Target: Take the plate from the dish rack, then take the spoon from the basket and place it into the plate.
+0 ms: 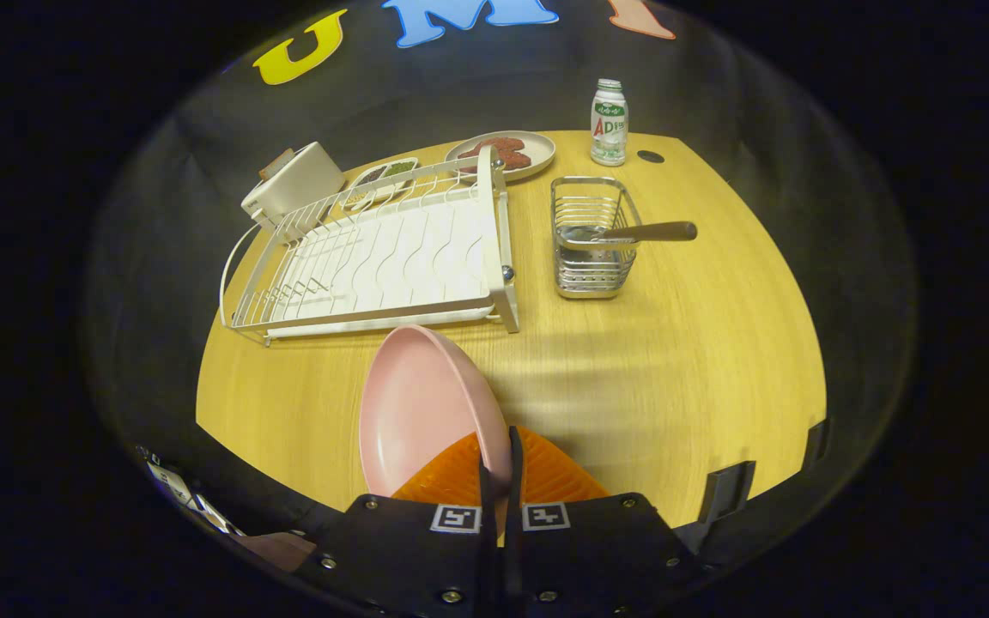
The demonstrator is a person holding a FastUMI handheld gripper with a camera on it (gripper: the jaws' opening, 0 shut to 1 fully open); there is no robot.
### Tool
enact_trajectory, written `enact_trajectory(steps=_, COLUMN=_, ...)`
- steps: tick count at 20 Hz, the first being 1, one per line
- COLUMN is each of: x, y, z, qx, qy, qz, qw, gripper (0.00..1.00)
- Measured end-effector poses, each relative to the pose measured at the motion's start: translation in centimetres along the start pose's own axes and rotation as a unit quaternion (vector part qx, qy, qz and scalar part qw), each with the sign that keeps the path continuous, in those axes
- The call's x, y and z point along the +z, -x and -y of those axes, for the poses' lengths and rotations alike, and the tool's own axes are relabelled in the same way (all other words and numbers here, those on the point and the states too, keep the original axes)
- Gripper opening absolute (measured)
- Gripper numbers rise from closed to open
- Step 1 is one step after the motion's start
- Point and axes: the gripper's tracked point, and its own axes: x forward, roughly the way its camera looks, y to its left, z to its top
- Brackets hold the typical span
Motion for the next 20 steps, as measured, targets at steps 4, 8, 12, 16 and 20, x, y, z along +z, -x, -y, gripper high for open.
enact_trajectory(steps=4, x=-0.4, y=-2.2, z=-1.5, qx=0.048, qy=-0.008, qz=-0.015, qw=0.999, gripper=0.03)
enact_trajectory(steps=8, x=-0.8, y=-4.0, z=-1.8, qx=0.080, qy=-0.018, qz=-0.024, qw=0.996, gripper=0.03)
enact_trajectory(steps=12, x=-1.8, y=-6.0, z=-1.5, qx=0.107, qy=-0.045, qz=-0.039, qw=0.992, gripper=0.06)
enact_trajectory(steps=16, x=-2.1, y=-7.0, z=0.3, qx=0.076, qy=-0.027, qz=-0.032, qw=0.996, gripper=0.11)
enact_trajectory(steps=20, x=-0.8, y=-6.1, z=0.8, qx=0.071, qy=-0.016, qz=0.010, qw=0.997, gripper=0.14)
